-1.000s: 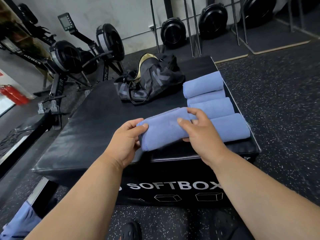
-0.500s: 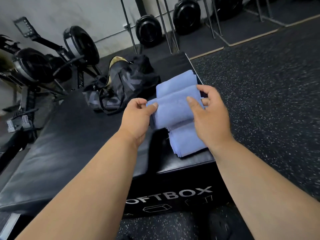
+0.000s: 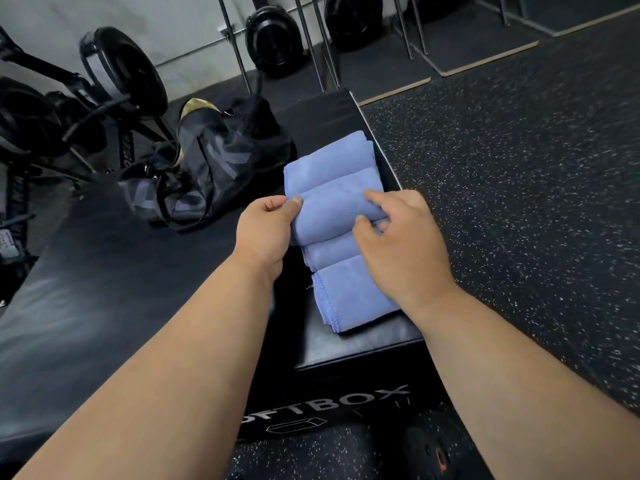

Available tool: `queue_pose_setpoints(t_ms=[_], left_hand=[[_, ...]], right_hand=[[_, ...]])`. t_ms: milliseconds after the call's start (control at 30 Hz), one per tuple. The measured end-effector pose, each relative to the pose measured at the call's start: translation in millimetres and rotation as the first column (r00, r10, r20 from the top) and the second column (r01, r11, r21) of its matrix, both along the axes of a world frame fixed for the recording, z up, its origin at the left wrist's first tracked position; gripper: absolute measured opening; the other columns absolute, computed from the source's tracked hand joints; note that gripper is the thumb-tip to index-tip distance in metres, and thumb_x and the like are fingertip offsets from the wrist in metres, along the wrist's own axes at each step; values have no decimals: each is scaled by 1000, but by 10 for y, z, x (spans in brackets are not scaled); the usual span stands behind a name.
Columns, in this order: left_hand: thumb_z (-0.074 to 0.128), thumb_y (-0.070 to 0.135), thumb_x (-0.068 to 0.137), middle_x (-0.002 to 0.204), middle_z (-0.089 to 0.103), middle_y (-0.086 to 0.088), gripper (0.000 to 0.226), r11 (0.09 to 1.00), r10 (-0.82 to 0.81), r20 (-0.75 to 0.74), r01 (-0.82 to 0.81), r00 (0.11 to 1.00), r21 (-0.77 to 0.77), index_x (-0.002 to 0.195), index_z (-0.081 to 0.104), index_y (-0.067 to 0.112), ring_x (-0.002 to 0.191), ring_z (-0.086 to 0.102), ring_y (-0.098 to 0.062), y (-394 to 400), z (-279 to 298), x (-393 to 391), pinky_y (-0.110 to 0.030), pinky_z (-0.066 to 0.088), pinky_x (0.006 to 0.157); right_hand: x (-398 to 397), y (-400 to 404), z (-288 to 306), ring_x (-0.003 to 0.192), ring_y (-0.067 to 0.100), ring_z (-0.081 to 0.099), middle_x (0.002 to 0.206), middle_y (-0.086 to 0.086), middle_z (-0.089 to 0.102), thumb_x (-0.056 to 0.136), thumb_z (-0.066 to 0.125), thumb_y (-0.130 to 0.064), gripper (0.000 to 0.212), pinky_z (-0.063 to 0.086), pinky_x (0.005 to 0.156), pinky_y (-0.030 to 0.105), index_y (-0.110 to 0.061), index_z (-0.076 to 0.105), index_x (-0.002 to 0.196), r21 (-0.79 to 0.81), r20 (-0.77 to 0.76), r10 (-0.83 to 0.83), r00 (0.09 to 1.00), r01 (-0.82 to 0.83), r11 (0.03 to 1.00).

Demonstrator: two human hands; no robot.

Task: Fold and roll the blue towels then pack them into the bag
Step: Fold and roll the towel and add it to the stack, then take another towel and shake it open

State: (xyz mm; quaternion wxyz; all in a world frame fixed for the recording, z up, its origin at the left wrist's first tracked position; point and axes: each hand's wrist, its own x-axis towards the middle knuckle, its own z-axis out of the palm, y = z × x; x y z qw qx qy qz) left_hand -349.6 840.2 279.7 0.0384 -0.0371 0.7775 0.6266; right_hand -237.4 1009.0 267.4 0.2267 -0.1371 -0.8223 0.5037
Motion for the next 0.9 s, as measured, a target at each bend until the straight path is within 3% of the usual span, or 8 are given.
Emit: queue_pose_setpoints(t_ms=[133, 233, 367, 433, 500, 567, 700, 900], left_hand=[[76, 36, 91, 76, 56, 1, 36, 1000, 0, 20, 0, 1000, -17, 65, 57, 19, 74, 49, -17, 3, 24, 40, -34, 44, 74], [70, 43, 91, 80, 40, -9, 46, 999, 7, 1, -7, 1000, -32, 70, 36, 20, 77, 35, -27, -11, 93, 115, -38, 31, 74], [65, 39, 89, 80, 30, -19, 44, 998, 48, -40, -49, 998, -32, 73, 27, 21, 77, 27, -41, -161, 193, 320, -50, 20, 71], [65, 37, 84, 77, 43, -7, 27, 993, 84, -70, -89, 994, -83, 73, 45, 23, 74, 39, -28, -331, 233, 472, -43, 33, 68], [69, 36, 82, 81, 63, 8, 10, 987, 120, -101, -130, 988, -94, 82, 66, 27, 79, 55, -15, -558, 244, 665, -39, 48, 79], [71, 37, 81, 87, 70, 11, 9, 983, 120, -118, -134, 986, -123, 89, 71, 33, 85, 62, -13, -868, 204, 890, -40, 53, 87], [73, 41, 81, 95, 74, 5, 11, 951, 169, -87, -185, 982, -247, 91, 72, 40, 90, 65, -14, -1587, 68, 1456, -49, 54, 97], [72, 17, 97, 91, 75, -1, 4, 864, 351, -19, -332, 936, -378, 98, 71, 21, 79, 65, -12, -2712, -215, 2374, -35, 54, 81]], right_hand=[[27, -32, 3, 109, 14, 63, 134, -8, 51, 93, 65, -39, 50, 51, 104, 38, -27, 64, 141, 64, 4, 12, 1000, -12, 998], [66, -47, 5, 104, 16, 62, 131, -7, 47, 92, 67, -37, 50, 52, 100, 38, -26, 64, 141, 103, -24, -10, 1000, 12, 995], [156, -101, 78, 97, 18, 58, 117, -5, 43, 90, 68, -29, 41, 50, 93, 33, -25, 69, 130, 158, -171, -38, 985, 65, 985], [210, -205, 129, 93, 15, 57, 109, -6, 50, 90, 64, -28, 32, 50, 86, 35, -24, 71, 122, 165, -223, 12, 975, 25, 986], [293, -390, 172, 83, 6, 53, 93, -17, 51, 90, 61, -27, 26, 49, 78, 35, -25, 73, 113, 166, -242, 120, 963, -81, 983], [408, -650, 206, 76, 4, 50, 80, -20, 47, 89, 61, -25, 22, 47, 73, 32, -26, 74, 107, 180, -249, 252, 935, -211, 961], [657, -1236, 234, 72, 8, 51, 70, -15, 50, 93, 64, -26, 14, 45, 71, 34, -31, 73, 104, 176, -94, 571, 815, -551, 816], [921, -2057, 158, 73, -3, 52, 70, -17, 56, 98, 61, -33, 15, 36, 71, 27, -33, 73, 106, 220, 140, 807, 574, -812, 540]])
